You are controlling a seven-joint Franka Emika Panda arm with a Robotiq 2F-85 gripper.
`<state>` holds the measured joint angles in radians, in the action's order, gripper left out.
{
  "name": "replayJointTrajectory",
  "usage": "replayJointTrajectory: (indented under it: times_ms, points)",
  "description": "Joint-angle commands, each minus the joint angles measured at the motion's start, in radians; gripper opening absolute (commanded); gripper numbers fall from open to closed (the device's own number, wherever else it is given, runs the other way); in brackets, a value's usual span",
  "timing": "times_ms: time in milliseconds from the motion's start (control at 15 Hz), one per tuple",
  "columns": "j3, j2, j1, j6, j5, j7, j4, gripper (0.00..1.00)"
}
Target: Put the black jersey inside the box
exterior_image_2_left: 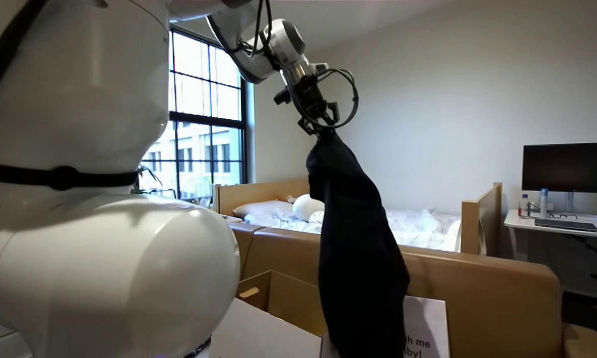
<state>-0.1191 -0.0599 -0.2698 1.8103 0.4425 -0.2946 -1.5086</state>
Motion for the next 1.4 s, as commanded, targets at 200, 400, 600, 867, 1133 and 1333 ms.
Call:
replayJointTrajectory:
  times_ms: [200, 400, 600, 867, 1133, 1333]
  points:
    - [-0.156, 0.159, -0.028, -0.085, 0.14, -0.258, 0.078, 0.09]
    - [-0.22, 0.15, -0.023, -0.068, 0.185, -0.204, 0.117, 0.09]
    - [-0.218, 0.106, -0.01, 0.101, 0.238, -0.309, 0.12, 0.09]
    - [-0.191, -0.028, -0.007, 0.225, 0.346, -0.461, 0.203, 0.09]
    - [-0.173, -0.119, -0.006, 0.288, 0.378, -0.451, 0.22, 0.08]
    - [-0.183, -0.129, 0.038, 0.327, 0.223, -0.297, 0.128, 0.09]
